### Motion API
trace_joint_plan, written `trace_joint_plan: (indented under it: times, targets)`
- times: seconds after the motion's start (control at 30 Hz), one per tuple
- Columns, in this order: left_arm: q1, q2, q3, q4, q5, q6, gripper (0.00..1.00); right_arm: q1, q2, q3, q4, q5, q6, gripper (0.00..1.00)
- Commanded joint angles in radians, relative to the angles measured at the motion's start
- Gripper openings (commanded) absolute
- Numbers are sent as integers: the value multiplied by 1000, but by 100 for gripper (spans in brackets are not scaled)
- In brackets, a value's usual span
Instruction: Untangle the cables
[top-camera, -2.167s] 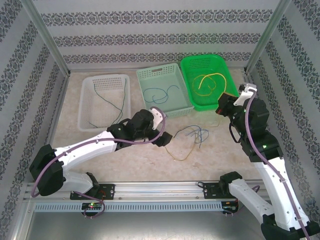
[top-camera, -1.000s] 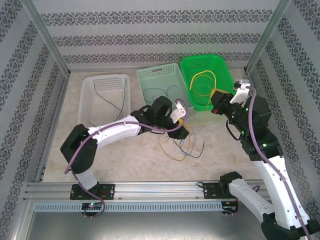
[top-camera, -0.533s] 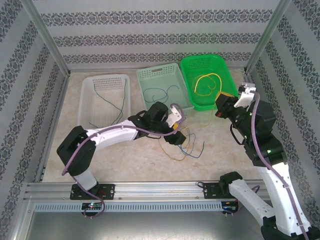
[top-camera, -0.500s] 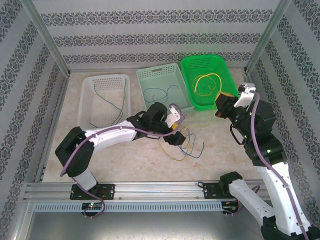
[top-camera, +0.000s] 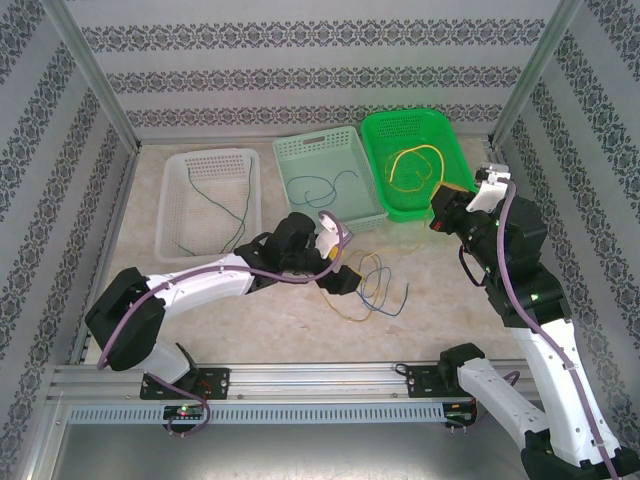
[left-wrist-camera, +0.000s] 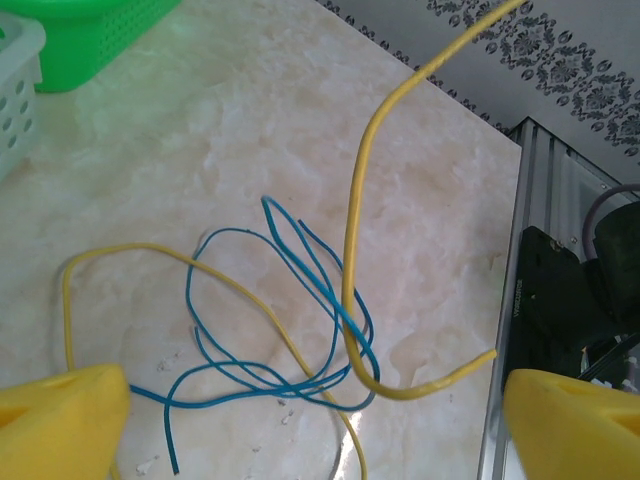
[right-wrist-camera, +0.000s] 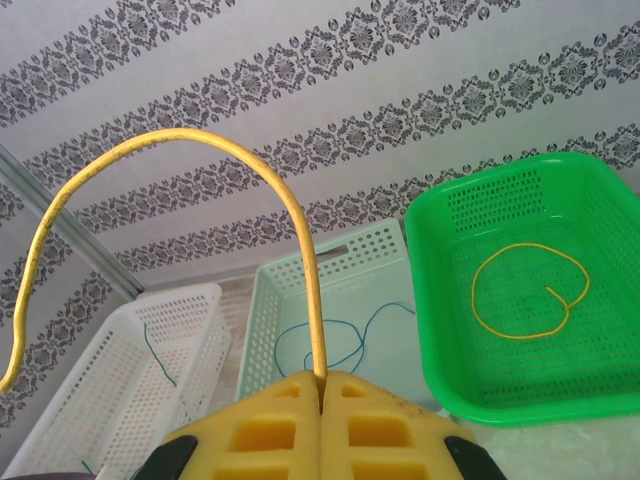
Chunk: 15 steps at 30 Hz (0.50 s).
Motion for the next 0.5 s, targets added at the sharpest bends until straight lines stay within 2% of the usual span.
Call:
trace_joint_plan:
  times: [0.0,0.1,0.27,0.47]
  targets:
    - [11,-13,-26,48,45,5,87,-11,-6,20,3,33,18,0]
    - [10,15,-33,17,58,23,86,-14,-6,25,9,29,30,0]
    - [7,12,-58,56,72,33,86,-22,-6,32,15,19,57,0]
    - [-11,20,-60,45,62,104,86,-34,4,47,19,3,93,0]
